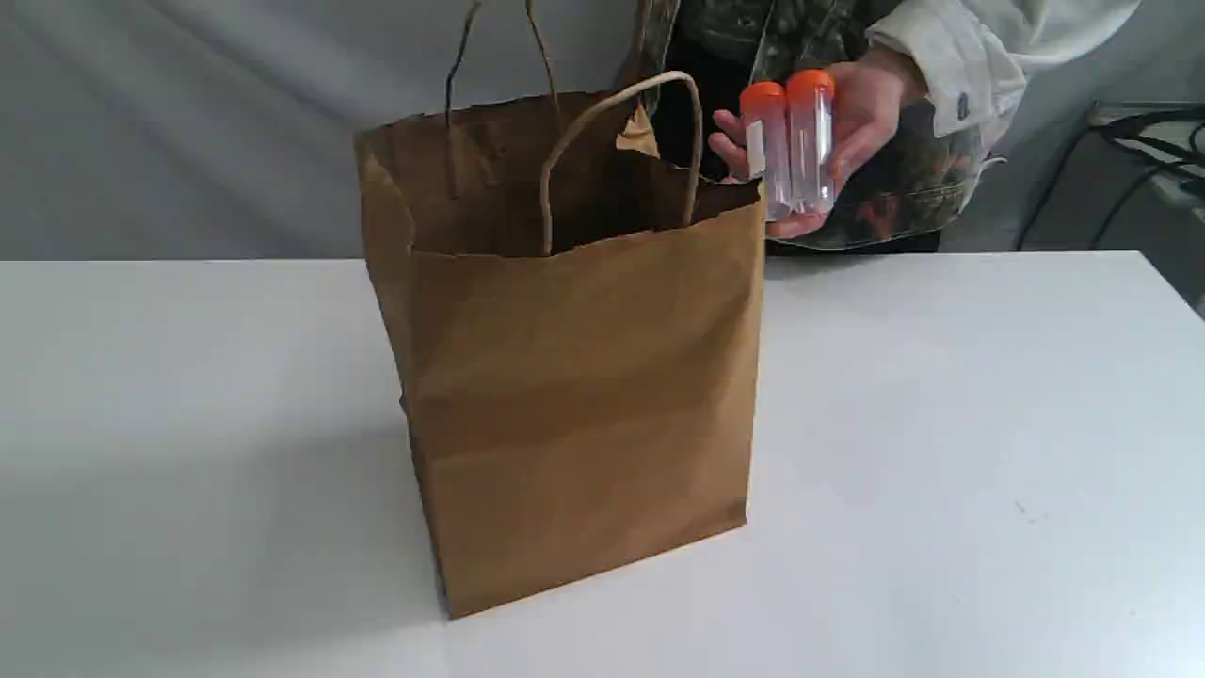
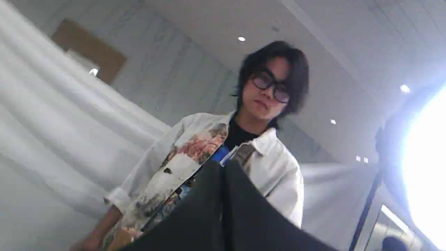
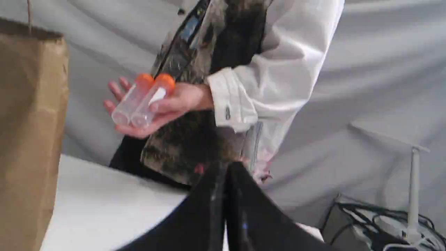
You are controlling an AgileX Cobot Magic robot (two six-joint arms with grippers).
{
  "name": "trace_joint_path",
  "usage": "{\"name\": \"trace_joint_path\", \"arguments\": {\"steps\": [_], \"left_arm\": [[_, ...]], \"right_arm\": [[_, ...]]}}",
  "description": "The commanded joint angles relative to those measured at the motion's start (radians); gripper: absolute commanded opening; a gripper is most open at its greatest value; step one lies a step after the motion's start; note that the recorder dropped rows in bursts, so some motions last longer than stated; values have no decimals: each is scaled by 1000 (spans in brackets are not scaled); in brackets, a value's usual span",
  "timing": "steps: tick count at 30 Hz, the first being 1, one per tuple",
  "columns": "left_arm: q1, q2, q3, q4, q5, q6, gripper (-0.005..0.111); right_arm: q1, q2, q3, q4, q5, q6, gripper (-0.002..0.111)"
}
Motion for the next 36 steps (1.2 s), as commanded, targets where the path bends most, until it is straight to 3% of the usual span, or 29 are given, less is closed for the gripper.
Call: {"name": "trace_joint_path", "arguments": {"steps": [1,5,9,15,21,30,36], "left_arm": [[4,-4,-33,-252,86,-26,0],[4,-4,-33,-349,65,106,1],[4,-4,-58,-224,98,227,1],[4,4,-230,336,316,245,1],[4,166,-435,702,264,255,1],[4,456,-672,769,143,346,1],[2,682,-801,769,-27,671,1]], "right_arm": [[3,-6,4,8,-109,23,0],[3,-6,4,8,-129,23,0],[3,-6,4,11,-157,45,0],[3,-6,4,11,-149,299,0],[3,-6,4,11,-41,325,0],[3,-6,4,13,11,325,0],[3,-6,4,13,11,325,0]]}}
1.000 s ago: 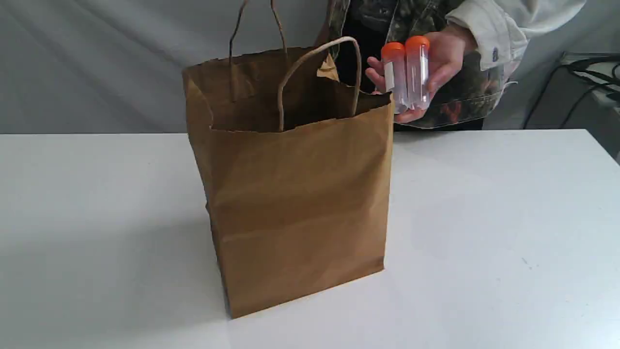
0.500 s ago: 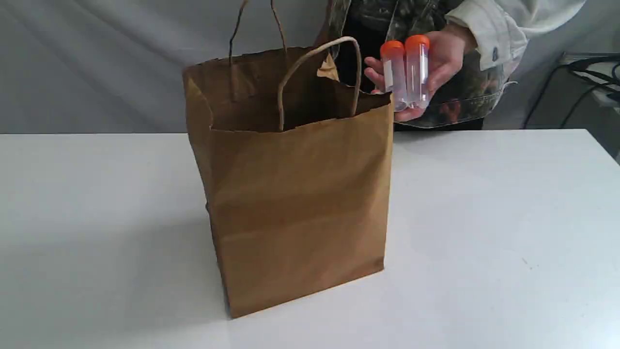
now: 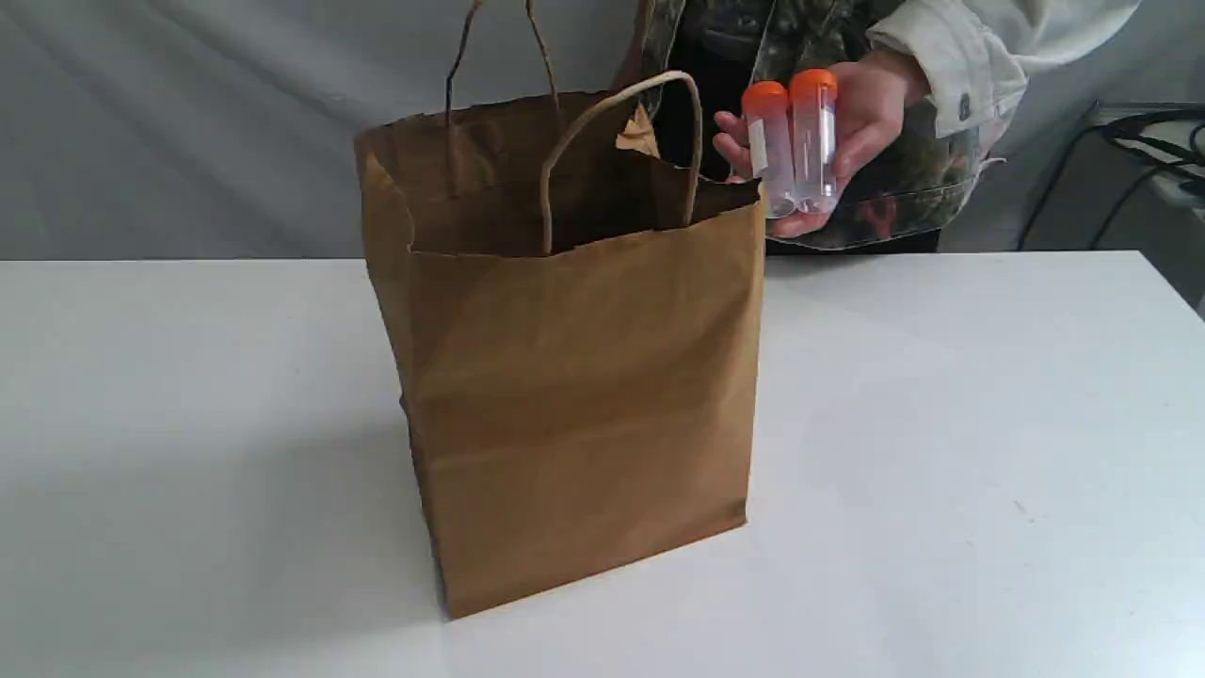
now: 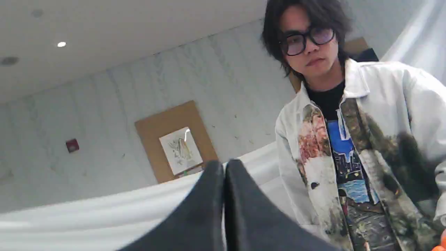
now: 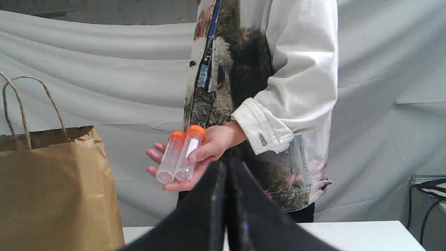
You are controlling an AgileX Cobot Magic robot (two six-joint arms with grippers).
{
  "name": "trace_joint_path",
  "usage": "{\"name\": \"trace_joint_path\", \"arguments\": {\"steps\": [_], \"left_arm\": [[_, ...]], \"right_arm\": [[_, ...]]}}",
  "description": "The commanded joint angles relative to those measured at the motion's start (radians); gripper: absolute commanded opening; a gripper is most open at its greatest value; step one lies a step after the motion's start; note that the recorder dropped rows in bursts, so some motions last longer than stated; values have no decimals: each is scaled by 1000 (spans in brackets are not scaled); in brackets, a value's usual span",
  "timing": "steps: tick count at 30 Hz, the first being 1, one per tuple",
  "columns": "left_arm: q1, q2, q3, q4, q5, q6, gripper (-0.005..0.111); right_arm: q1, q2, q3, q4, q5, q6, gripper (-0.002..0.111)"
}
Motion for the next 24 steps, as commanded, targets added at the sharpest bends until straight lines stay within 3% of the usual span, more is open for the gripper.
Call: {"name": "trace_joint_path", "arguments": {"steps": [1,4,6,9,12,15,19,22,24], "left_arm": [[2,140,-81,5,-72,145,1],[2,253,-144,5,-51,178,1],[2,321,-184,-28,45,140,1],[2,421,-285,-194,350,5,1],[2,513,-410,-381,712,6,1],[2,557,-478,-528,801,99,0],[2,584,-537,-952,771,430,0],[2,633,-602,-1284,927,743,0],[2,683,-643,-1386,1031,852,0]], "right_arm": [[3,-6,4,5,4,9,0],[3,-6,4,5,4,12,0],[3,-6,4,5,4,12,0],[3,-6,4,5,4,12,0],[3,-6,4,5,4,12,0],[3,-6,4,5,4,12,0],[3,-6,4,5,4,33,0],[3,-6,4,5,14,87,0],[3,-6,4,5,29,111,0]]}}
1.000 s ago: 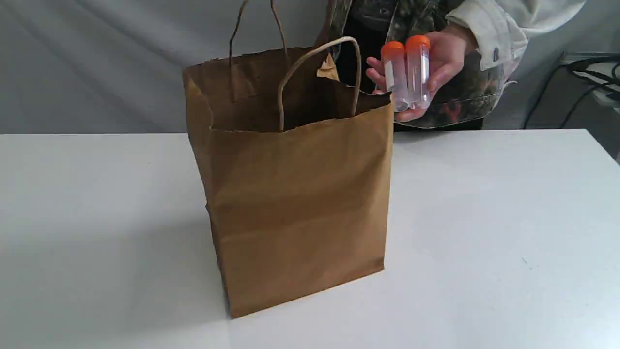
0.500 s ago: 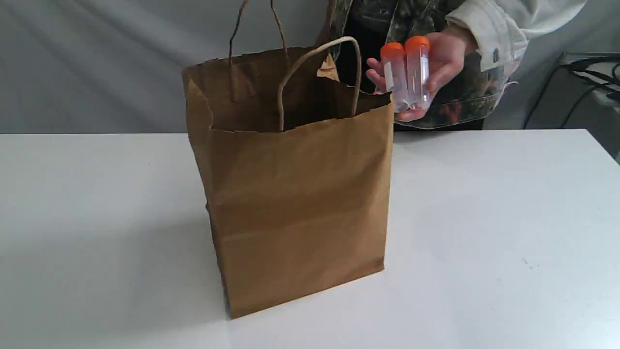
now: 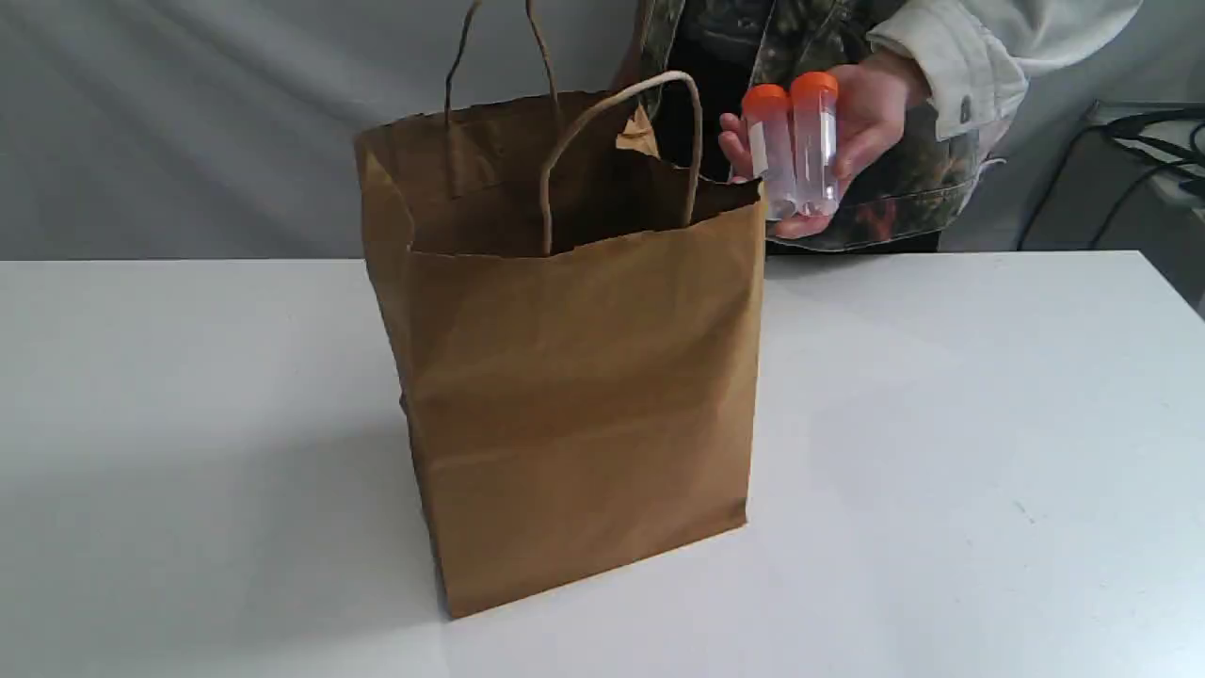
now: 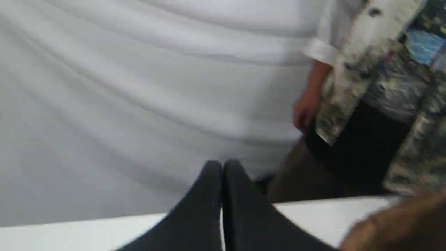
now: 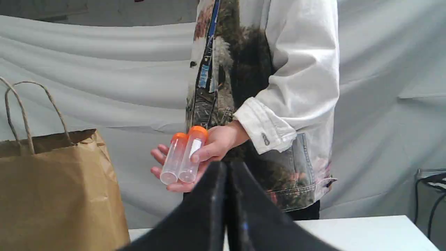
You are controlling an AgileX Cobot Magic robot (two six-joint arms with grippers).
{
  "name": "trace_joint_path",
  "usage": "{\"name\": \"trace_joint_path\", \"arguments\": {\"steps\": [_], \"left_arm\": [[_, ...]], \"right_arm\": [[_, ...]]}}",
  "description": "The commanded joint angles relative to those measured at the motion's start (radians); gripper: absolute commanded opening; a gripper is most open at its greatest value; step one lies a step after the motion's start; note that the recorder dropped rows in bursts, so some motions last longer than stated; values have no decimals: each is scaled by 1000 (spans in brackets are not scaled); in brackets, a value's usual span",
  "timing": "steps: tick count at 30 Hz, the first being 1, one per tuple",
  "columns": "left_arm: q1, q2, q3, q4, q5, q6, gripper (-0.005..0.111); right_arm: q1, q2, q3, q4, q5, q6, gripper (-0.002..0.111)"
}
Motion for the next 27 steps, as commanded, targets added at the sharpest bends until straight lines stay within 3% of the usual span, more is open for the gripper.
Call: {"name": "trace_joint_path", "arguments": {"steps": [1,6,11,27], "left_arm": [[-2,89,-75,-240,194,221,0],[-2,242,-241,-259,493,242,0],[-2,291,-303,-285,490,242,0],[-2,291,-302,-285,441,242,0]], "right_arm": [[3,-6,4,5,30,45,0],[3,-6,4,5,56,48,0],[3,-6,4,5,56,52,0],[3,-6,4,5,59,71,0]]}}
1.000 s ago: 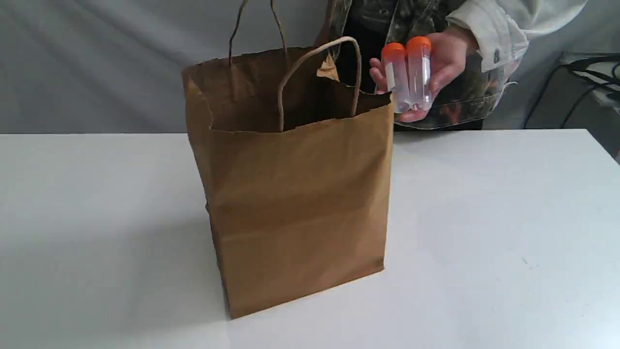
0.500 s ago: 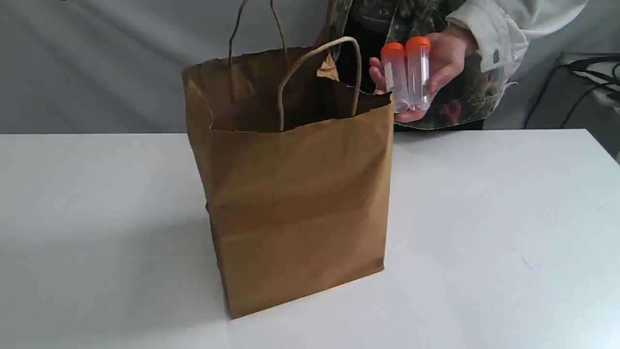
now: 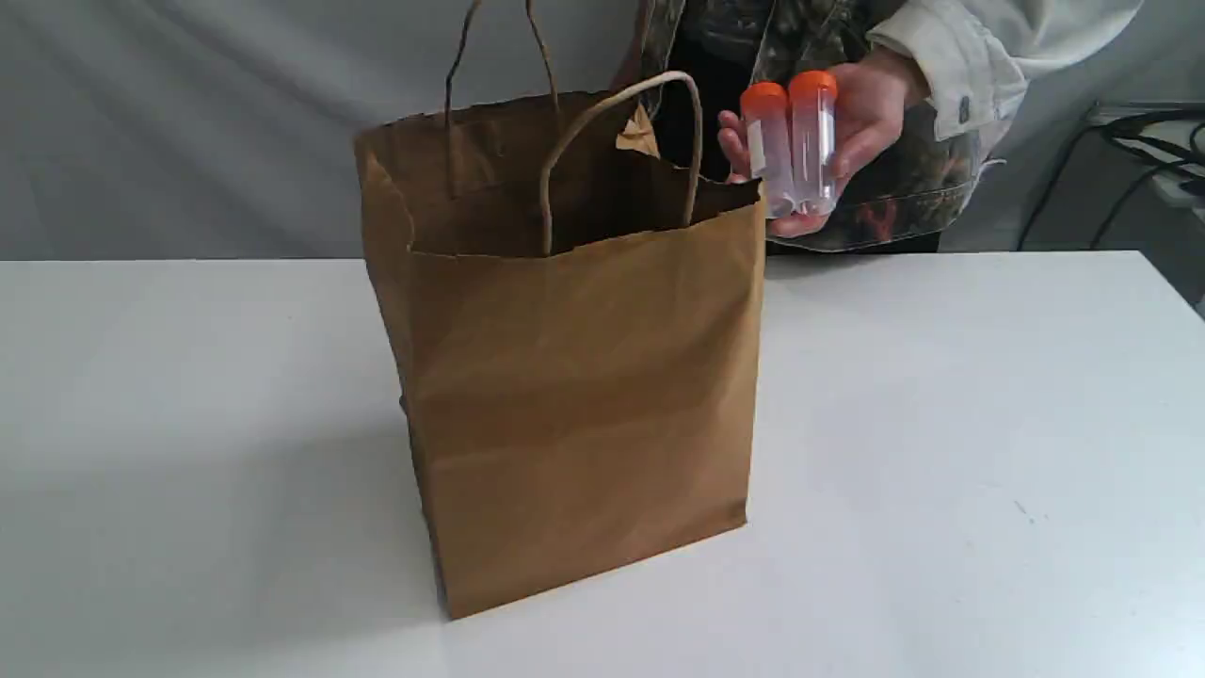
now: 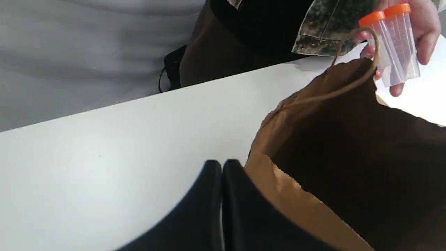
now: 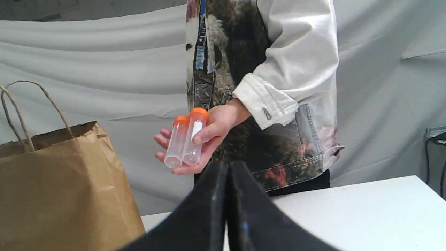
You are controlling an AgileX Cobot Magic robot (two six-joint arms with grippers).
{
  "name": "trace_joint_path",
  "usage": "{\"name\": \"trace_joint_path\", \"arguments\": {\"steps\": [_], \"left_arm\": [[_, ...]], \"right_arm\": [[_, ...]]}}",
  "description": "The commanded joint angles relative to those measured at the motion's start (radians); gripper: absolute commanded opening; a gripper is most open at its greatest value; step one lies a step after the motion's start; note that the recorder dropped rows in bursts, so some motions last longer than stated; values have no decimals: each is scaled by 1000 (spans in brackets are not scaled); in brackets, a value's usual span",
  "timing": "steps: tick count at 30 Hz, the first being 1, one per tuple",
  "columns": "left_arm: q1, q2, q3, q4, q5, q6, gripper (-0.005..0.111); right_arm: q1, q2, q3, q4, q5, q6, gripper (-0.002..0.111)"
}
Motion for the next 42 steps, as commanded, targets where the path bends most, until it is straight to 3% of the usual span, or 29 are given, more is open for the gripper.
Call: {"name": "trace_joint_path", "arguments": {"steps": [1,6,9,11,13,17,19,22,31,39,42], "left_arm": [[-2,-2,-6,-10,-21,5,0],[-2,-2,-4,-51,-14,5,1],[-2,-2,9,-258,47,55,6],[-11,-2,31,-415,75,154,16],[-51,-2,53,-451,98,267,32],[-173,-1,89,-356,54,401,70],[-232,-1,104,-289,-34,408,78],[-301,15,109,-225,-124,418,78],[-399,104,111,-190,-30,423,78],[-402,92,111,-180,47,421,78],[-402,58,111,-143,6,416,76]], "right_arm": [[3,-6,4,5,1,3,0],[3,-6,4,5,3,5,0],[3,-6,4,5,-1,5,0],[3,-6,4,5,-8,5,0],[3,-6,4,5,-8,5,0],[3,-6,4,5,-8,5,0],[3,-6,4,5,-9,8,0],[3,-6,4,5,-9,8,0],[3,-6,4,5,3,8,0],[3,-6,4,5,32,8,0],[3,-6,4,5,32,8,0]]}}
